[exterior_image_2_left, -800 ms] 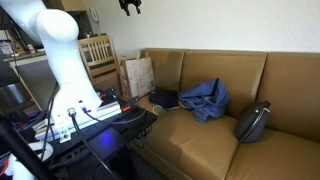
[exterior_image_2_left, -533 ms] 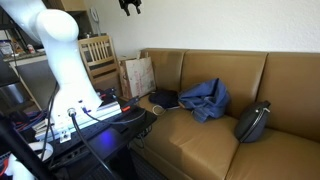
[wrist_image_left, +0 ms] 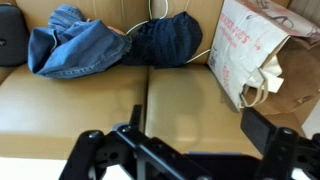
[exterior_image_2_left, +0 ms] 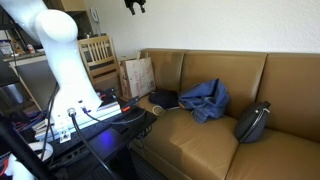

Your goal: Put the grey clothing on the denim trousers

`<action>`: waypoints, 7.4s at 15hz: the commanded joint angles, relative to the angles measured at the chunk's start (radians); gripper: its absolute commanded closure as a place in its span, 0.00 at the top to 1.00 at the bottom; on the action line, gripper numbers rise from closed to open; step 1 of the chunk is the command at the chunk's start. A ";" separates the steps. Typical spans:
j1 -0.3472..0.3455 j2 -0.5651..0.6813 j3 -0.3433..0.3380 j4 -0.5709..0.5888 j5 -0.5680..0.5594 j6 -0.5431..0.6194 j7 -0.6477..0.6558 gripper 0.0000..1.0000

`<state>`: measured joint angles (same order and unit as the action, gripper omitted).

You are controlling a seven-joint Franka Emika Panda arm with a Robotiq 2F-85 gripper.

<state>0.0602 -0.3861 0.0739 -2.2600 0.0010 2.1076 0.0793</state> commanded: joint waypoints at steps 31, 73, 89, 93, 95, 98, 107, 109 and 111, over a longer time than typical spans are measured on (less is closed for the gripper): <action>0.014 0.471 -0.053 0.160 -0.129 -0.352 0.143 1.00; 0.019 0.705 -0.067 0.364 -0.109 -0.548 0.188 1.00; 0.048 0.744 -0.056 0.277 -0.134 -0.379 0.257 1.00; 0.118 0.812 -0.073 0.230 -0.186 -0.102 0.464 1.00; 0.132 0.846 -0.091 0.251 -0.176 -0.052 0.551 1.00; 0.132 0.846 -0.080 0.248 -0.140 -0.076 0.539 1.00; 0.111 1.091 -0.054 0.353 0.075 0.202 0.567 1.00; 0.135 1.185 -0.061 0.401 0.121 0.322 0.590 1.00; 0.169 1.281 -0.096 0.453 0.115 0.417 0.630 1.00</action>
<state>0.1903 0.7656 0.0140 -1.9022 0.1004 2.4262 0.6606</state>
